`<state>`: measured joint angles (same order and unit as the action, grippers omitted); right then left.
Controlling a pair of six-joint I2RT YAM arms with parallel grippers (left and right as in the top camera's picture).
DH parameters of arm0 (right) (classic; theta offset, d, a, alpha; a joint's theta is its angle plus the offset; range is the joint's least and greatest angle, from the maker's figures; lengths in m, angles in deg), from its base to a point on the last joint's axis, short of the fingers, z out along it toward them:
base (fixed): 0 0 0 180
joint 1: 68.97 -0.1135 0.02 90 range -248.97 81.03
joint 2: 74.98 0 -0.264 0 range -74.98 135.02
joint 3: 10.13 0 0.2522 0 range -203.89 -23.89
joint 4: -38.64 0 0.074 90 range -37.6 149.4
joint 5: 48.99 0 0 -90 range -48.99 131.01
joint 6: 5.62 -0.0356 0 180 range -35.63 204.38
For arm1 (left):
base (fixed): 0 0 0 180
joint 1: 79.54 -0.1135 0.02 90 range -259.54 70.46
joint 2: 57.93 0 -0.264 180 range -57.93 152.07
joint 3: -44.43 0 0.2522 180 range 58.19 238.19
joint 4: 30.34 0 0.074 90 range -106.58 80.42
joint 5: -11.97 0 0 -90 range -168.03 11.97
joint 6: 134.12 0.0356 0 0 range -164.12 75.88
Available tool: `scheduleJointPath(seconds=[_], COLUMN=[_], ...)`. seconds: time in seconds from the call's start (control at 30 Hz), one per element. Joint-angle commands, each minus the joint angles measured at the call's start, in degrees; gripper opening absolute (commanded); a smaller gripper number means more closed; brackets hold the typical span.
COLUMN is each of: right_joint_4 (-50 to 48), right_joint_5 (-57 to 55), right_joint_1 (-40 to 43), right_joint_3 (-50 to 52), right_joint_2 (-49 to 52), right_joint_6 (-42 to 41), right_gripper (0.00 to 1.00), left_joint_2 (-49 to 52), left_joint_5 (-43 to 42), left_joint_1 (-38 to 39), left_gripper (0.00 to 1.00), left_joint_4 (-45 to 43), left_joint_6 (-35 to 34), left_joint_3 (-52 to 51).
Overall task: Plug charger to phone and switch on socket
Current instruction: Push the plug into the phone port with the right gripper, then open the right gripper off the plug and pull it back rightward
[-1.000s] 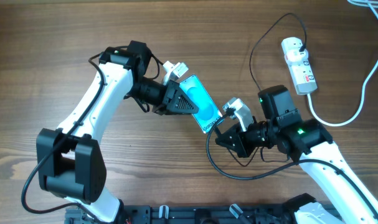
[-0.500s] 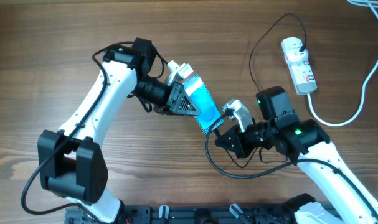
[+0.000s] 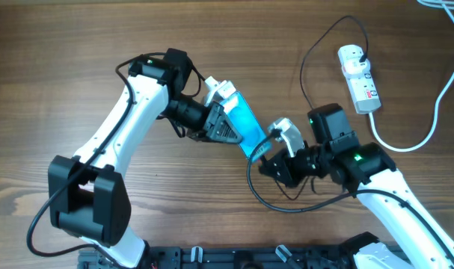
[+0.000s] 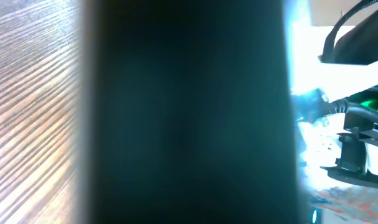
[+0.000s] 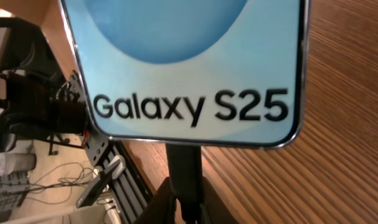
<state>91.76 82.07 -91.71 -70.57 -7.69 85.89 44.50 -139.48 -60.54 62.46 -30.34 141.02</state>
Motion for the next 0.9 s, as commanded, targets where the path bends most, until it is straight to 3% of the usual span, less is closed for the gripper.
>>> scheduleJointPath(seconds=[0.0, 0.2, 0.3, 0.43, 0.57, 0.87], right_joint_4=[-2.34, 0.87, 1.16, 1.16, 1.01, 0.33], right_joint_5=[0.74, 0.70, 0.76, 0.74, -1.95, -18.84], right_joint_1=[0.39, 0.39, 0.42, 0.42, 0.42, 0.42], right_joint_3=[-4.74, -4.74, -4.76, -4.76, -4.76, -4.76], right_joint_2=[-0.31, -0.33, -0.76, -4.57, -8.74, -21.09], right_joint_6=[-0.07, -0.02, -0.26, -1.57, -2.47, -16.41], right_gripper=[0.22, 0.41, 0.43, 0.75, 0.98, 0.99], left_joint_2=[-0.33, -0.33, -0.33, -0.31, -0.31, 0.37], left_joint_5=[-3.85, -3.80, -3.78, -3.58, -3.58, 0.07], left_joint_1=[6.25, 3.39, 0.33, -1.07, -1.07, 1.36], left_gripper=[0.04, 0.04, 0.04, 0.04, 0.04, 0.04], left_joint_4=[0.57, -3.67, -5.77, -10.40, -10.56, -18.08], left_joint_6=[-0.79, -2.73, -2.69, -4.04, -3.96, -3.56], left_joint_3=[-2.36, -2.36, -2.36, -2.36, -2.36, -2.36])
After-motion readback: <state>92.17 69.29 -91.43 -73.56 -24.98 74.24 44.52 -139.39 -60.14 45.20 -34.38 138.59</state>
